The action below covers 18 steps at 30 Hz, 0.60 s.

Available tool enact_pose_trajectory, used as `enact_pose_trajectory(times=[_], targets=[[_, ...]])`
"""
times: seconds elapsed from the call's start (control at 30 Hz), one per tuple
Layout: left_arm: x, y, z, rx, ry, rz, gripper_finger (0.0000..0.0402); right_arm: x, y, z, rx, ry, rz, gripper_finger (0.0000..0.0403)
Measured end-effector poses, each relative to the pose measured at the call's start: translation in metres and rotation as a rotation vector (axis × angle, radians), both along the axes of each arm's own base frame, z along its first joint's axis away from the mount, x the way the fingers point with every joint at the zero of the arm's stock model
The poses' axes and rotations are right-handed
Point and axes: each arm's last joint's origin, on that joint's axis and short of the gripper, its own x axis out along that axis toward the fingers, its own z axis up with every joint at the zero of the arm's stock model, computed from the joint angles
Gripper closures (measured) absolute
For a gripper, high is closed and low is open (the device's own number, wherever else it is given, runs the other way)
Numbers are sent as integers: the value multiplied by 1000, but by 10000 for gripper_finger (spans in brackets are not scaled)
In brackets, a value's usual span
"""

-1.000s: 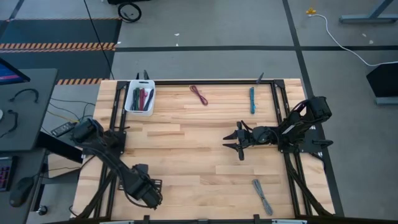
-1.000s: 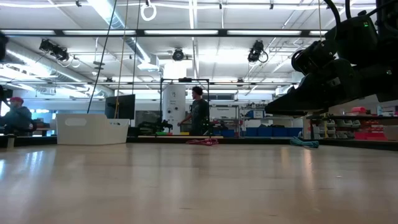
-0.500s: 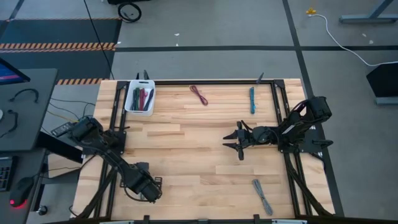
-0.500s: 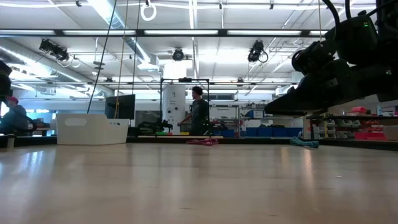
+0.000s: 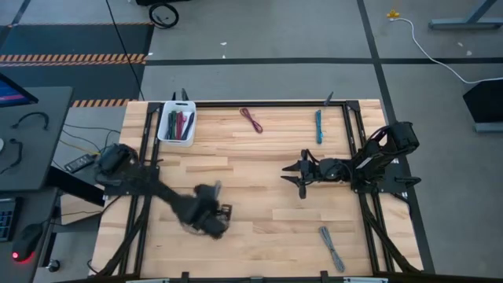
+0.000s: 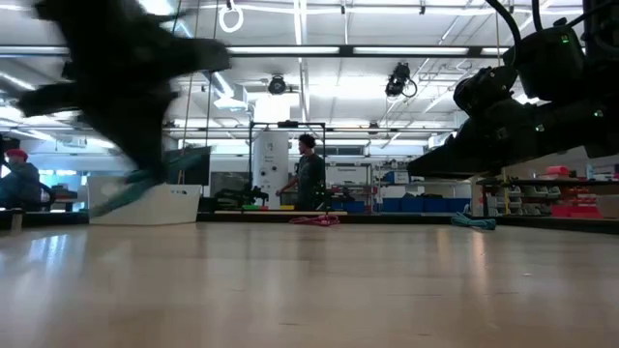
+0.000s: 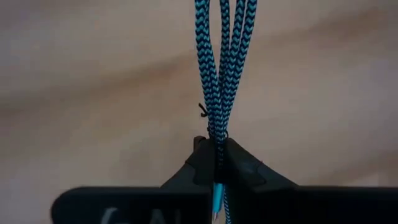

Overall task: Pick and place USB-C Cables
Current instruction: Put the bottom blue charger cable into the white bin

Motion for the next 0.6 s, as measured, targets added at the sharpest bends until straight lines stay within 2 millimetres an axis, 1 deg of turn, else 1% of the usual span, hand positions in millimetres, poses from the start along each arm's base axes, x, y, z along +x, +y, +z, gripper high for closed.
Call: enact_pose_trajectory(times=[0.1, 0.2, 0.33, 0.4, 0.47, 0.6], targets=[[25, 40, 13, 111, 38, -64, 385, 0, -1, 0, 0, 0, -5, 263], [44, 83, 26, 214, 104, -116, 385, 0, -1, 0, -2, 0, -4, 263], [59, 142, 44, 302, 215, -193, 385, 0, -1, 0, 1, 0, -4, 263], [58, 173, 54, 328, 260, -207, 385, 0, -1, 0, 10, -1, -6, 263], [51, 201, 69, 352, 281, -195, 385, 0, -1, 0, 11, 3, -5, 263], [21, 247, 94, 348, 330, -130, 385, 0, -1, -2, 11, 16, -6, 263]])
